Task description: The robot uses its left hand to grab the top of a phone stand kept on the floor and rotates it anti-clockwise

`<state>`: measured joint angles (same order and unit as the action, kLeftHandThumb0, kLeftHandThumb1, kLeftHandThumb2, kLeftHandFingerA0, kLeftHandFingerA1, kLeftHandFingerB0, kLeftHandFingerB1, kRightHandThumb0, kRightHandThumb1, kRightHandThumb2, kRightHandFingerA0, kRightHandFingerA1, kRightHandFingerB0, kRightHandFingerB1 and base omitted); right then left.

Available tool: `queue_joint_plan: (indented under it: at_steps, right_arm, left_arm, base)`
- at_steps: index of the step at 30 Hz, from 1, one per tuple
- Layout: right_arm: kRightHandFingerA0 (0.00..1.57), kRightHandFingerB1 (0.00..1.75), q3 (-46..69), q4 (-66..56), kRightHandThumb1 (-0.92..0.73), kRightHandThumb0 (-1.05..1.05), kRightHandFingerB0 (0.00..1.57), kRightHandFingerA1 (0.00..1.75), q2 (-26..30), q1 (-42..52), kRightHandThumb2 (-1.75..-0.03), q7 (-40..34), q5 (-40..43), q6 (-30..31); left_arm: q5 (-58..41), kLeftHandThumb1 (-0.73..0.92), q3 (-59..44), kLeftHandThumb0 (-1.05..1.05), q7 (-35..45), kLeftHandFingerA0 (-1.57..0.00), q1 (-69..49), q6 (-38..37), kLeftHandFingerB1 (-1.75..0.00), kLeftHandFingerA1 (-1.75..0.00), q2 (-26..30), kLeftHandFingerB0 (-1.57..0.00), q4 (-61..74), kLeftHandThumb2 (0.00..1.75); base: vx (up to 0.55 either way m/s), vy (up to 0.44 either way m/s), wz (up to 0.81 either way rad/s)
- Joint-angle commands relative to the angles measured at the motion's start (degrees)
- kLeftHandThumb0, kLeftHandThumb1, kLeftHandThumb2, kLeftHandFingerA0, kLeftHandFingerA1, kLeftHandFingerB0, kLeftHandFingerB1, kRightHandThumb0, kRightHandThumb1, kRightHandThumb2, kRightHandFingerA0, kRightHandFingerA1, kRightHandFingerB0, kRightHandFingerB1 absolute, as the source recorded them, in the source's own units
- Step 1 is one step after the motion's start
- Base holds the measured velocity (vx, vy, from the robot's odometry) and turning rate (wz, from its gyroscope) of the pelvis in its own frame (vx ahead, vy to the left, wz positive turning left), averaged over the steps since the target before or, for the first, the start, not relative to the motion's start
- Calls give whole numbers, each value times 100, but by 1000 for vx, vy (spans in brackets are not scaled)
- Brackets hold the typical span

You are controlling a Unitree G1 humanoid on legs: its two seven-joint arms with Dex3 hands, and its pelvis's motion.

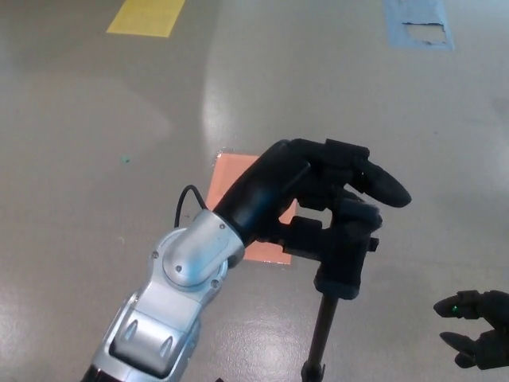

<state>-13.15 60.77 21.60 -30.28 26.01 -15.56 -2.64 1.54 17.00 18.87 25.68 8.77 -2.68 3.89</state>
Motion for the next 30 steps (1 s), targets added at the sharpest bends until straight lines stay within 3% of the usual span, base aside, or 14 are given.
queue_joint_plan:
  at_steps: [1,2,29,30]
  right_arm:
    - [54,25,-37,64,-81,-51,13,39,59,-170,-64,11,-79,101]
    - [48,35,-27,67,-67,-59,8,52,56,-177,-87,16,-68,104]
    - [48,37,-32,52,-68,-61,8,51,78,-237,-88,29,-79,69]
    - [55,26,-24,49,-82,-52,13,39,76,-242,-64,33,-70,83]
  left_arm:
    - [-1417,66,-842,-25,50,-100,305,3386,-48,-53,-365,-88,170,60]
    - [-1469,66,-908,-23,51,-100,339,3454,-48,-54,-370,-88,119,59]
    - [-1765,69,-1257,-22,345,-103,844,4200,-49,-58,-210,-85,-395,61]
    - [-1773,68,-1258,-23,360,-102,854,4208,-49,-57,-203,-86,-410,60]
  base:
    - [0,0,0]
    - [0,0,0]
    - [0,0,0]
    - [0,0,0]
